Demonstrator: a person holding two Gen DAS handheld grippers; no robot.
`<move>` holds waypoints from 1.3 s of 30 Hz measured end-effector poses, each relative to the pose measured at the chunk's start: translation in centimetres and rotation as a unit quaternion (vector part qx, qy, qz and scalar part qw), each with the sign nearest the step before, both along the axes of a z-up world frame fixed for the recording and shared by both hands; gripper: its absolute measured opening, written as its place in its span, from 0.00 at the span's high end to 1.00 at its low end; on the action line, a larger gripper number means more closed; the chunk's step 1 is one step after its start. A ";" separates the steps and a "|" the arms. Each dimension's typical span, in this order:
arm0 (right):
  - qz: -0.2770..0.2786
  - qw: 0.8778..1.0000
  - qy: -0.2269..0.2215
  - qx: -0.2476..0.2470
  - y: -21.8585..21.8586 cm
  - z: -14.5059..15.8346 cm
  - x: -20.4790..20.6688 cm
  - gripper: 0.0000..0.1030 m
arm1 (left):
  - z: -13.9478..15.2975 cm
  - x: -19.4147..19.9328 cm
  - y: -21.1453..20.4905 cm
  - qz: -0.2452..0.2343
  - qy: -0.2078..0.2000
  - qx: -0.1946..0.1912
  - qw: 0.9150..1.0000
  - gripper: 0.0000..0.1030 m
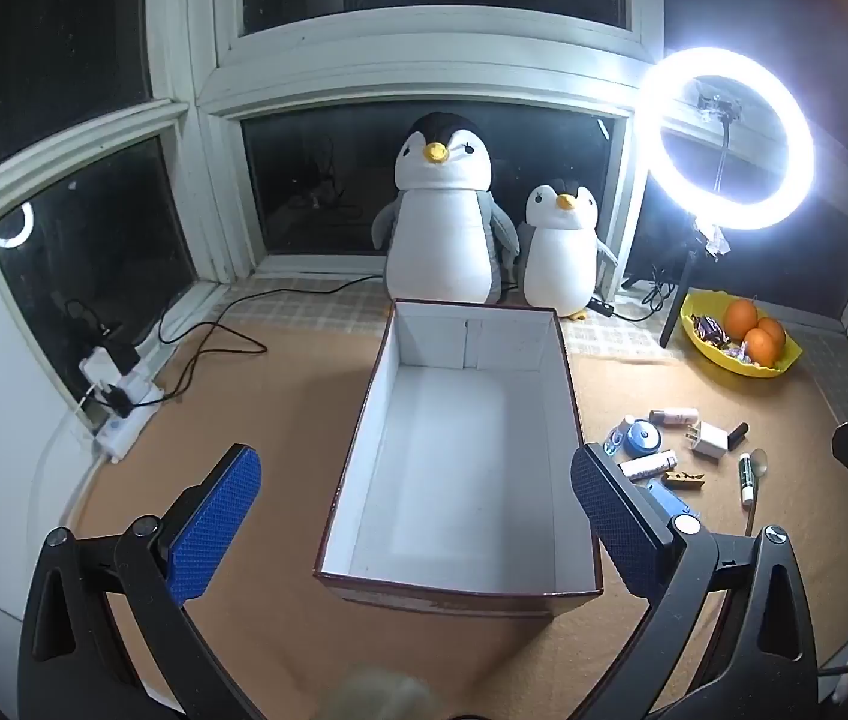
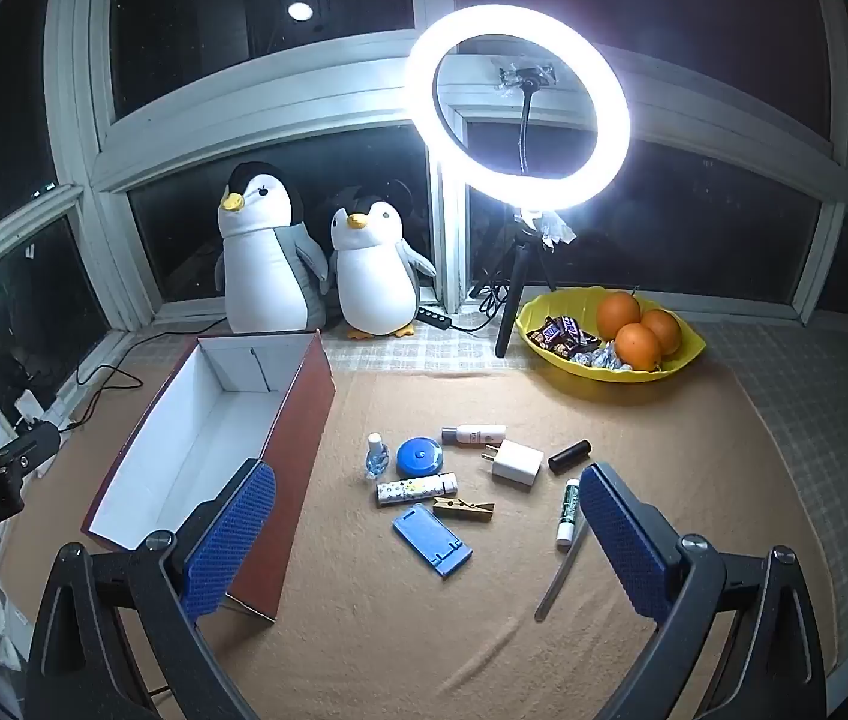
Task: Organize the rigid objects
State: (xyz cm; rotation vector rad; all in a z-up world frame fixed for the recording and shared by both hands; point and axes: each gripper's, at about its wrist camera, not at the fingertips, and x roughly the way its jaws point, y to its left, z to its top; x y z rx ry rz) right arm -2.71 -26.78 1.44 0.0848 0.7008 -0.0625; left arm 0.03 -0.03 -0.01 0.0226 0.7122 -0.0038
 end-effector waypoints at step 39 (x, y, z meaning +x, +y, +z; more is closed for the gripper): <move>0.002 1.000 0.008 -0.006 0.6 -0.6 0.2 0.03 | -0.7 0.3 -0.3 -0.012 0.006 0.006 1.000 0.00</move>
